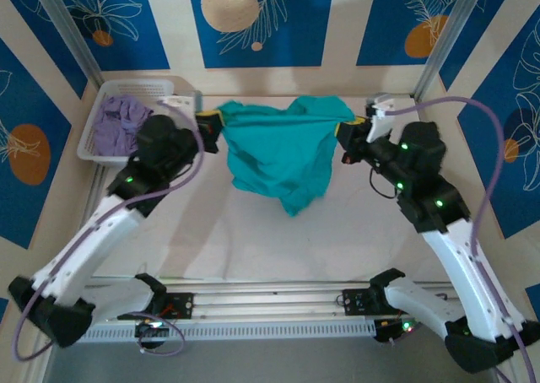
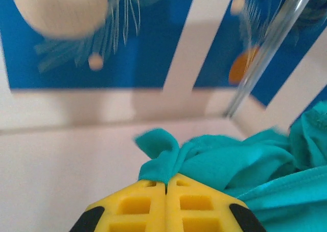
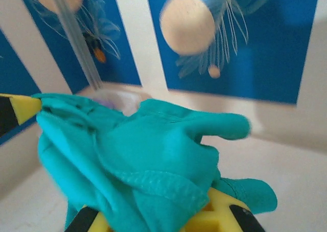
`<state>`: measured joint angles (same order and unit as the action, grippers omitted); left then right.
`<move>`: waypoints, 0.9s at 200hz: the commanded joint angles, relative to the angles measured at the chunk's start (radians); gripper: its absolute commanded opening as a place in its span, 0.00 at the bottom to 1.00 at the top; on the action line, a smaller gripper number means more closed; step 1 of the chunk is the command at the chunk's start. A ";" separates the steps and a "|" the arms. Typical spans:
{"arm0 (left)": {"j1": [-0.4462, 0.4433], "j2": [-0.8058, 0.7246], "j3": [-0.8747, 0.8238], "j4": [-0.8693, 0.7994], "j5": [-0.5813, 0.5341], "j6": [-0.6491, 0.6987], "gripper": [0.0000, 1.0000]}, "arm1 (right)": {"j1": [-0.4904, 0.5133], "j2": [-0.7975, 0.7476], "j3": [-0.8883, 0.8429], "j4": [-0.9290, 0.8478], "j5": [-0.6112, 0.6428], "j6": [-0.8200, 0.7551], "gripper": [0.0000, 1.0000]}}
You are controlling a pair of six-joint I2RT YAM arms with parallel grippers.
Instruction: Fold the inside-out t-shirt
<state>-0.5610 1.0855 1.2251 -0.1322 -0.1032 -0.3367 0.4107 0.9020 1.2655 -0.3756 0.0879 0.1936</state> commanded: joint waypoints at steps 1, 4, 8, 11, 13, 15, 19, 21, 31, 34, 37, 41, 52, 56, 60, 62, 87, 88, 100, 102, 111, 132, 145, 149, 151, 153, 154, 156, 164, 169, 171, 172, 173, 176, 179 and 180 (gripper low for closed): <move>0.017 -0.033 0.045 -0.027 -0.117 0.034 0.00 | -0.007 -0.002 0.048 -0.064 -0.061 -0.038 0.00; 0.018 -0.038 0.054 -0.033 -0.119 0.038 0.00 | -0.007 -0.005 0.054 -0.070 -0.065 -0.039 0.00; 0.018 -0.045 0.063 -0.041 -0.119 0.042 0.00 | -0.006 -0.011 0.061 -0.075 -0.070 -0.039 0.00; 0.018 -0.050 0.068 -0.045 -0.117 0.044 0.00 | -0.007 -0.016 0.065 -0.077 -0.073 -0.040 0.00; 0.019 -0.054 0.071 -0.047 -0.115 0.045 0.00 | -0.006 -0.021 0.066 -0.077 -0.076 -0.040 0.00; 0.018 -0.056 0.074 -0.049 -0.113 0.047 0.00 | -0.007 -0.024 0.066 -0.079 -0.079 -0.040 0.00; 0.019 -0.063 0.078 -0.052 -0.111 0.049 0.00 | -0.007 -0.031 0.068 -0.079 -0.083 -0.039 0.00; 0.018 -0.068 0.080 -0.053 -0.110 0.050 0.00 | -0.006 -0.036 0.069 -0.080 -0.084 -0.038 0.00; 0.018 -0.086 0.082 -0.055 -0.110 0.052 0.00 | -0.007 -0.057 0.068 -0.077 -0.093 -0.029 0.00; 0.018 -0.091 0.082 -0.054 -0.111 0.052 0.00 | -0.007 -0.062 0.068 -0.075 -0.097 -0.027 0.00; 0.017 -0.096 0.082 -0.054 -0.111 0.054 0.00 | -0.006 -0.067 0.068 -0.073 -0.101 -0.024 0.00; 0.018 -0.103 0.081 -0.053 -0.112 0.056 0.00 | -0.007 -0.073 0.066 -0.072 -0.108 -0.022 0.00; 0.019 -0.116 0.072 -0.045 -0.119 0.058 0.00 | -0.006 -0.083 0.058 -0.063 -0.122 -0.014 0.00; 0.018 -0.118 0.066 -0.039 -0.120 0.057 0.00 | -0.007 -0.086 0.054 -0.059 -0.123 -0.011 0.00; 0.018 -0.119 0.063 -0.037 -0.121 0.057 0.00 | -0.006 -0.084 0.049 -0.055 -0.124 -0.010 0.00; 0.018 -0.118 0.061 -0.037 -0.120 0.057 0.00 | -0.007 -0.085 0.046 -0.053 -0.124 -0.010 0.00; 0.018 -0.080 0.045 -0.033 -0.112 0.051 0.00 | -0.015 -0.046 0.018 -0.052 -0.050 -0.019 0.00; 0.018 -0.078 0.045 -0.035 -0.112 0.051 0.00 | -0.015 -0.044 0.018 -0.053 -0.045 -0.020 0.00; 0.018 -0.042 0.057 -0.056 -0.100 0.051 0.00 | -0.028 -0.008 0.029 -0.081 -0.004 -0.021 0.00; 0.019 -0.037 0.059 -0.059 -0.097 0.051 0.00 | -0.030 -0.003 0.031 -0.086 -0.001 -0.022 0.00; 0.018 -0.018 0.066 -0.073 -0.088 0.052 0.00 | -0.038 0.015 0.042 -0.100 0.008 -0.031 0.00; 0.017 -0.009 0.082 -0.088 -0.054 0.063 0.00 | -0.049 0.024 0.061 -0.110 0.040 -0.054 0.00; 0.016 -0.018 0.079 -0.067 0.016 0.065 0.00 | -0.057 0.015 0.086 -0.126 0.073 -0.073 0.00; 0.017 -0.019 0.080 -0.061 0.048 0.064 0.00 | -0.060 0.010 0.093 -0.129 0.085 -0.077 0.00; 0.017 -0.019 0.080 -0.056 0.067 0.064 0.00 | -0.061 0.009 0.098 -0.131 0.091 -0.079 0.00; 0.015 -0.019 0.081 -0.051 0.085 0.063 0.00 | -0.063 0.006 0.101 -0.134 0.098 -0.081 0.00; 0.015 -0.019 0.081 -0.050 0.093 0.061 0.00 | -0.064 0.005 0.103 -0.136 0.101 -0.082 0.00; 0.015 -0.018 0.083 -0.048 0.109 0.059 0.00 | -0.066 0.002 0.106 -0.138 0.108 -0.082 0.00; 0.007 -0.014 0.089 -0.035 0.183 0.051 0.00 | -0.075 -0.009 0.122 -0.147 0.140 -0.085 0.00; 0.001 -0.008 0.096 -0.028 0.224 0.045 0.00 | -0.081 -0.017 0.132 -0.153 0.161 -0.084 0.00; -0.003 -0.006 0.099 -0.026 0.241 0.043 0.00 | -0.084 -0.021 0.137 -0.156 0.169 -0.082 0.00; -0.005 -0.005 0.100 -0.025 0.248 0.042 0.00 | -0.084 -0.022 0.138 -0.157 0.174 -0.083 0.00; -0.007 -0.005 0.102 -0.023 0.255 0.042 0.00 | -0.085 -0.023 0.140 -0.159 0.179 -0.083 0.00; -0.016 -0.001 0.106 -0.019 0.277 0.041 0.00 | -0.090 -0.028 0.146 -0.160 0.192 -0.083 0.00; -0.023 0.003 0.110 -0.015 0.296 0.039 0.00 | -0.093 -0.033 0.152 -0.163 0.204 -0.082 0.00; -0.026 0.004 0.111 -0.014 0.301 0.040 0.00 | -0.095 -0.035 0.154 -0.163 0.211 -0.082 0.00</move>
<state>-0.5598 1.0962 1.2839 -0.2180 -0.0101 -0.2966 0.3462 0.9375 1.3342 -0.5392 0.1532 0.1379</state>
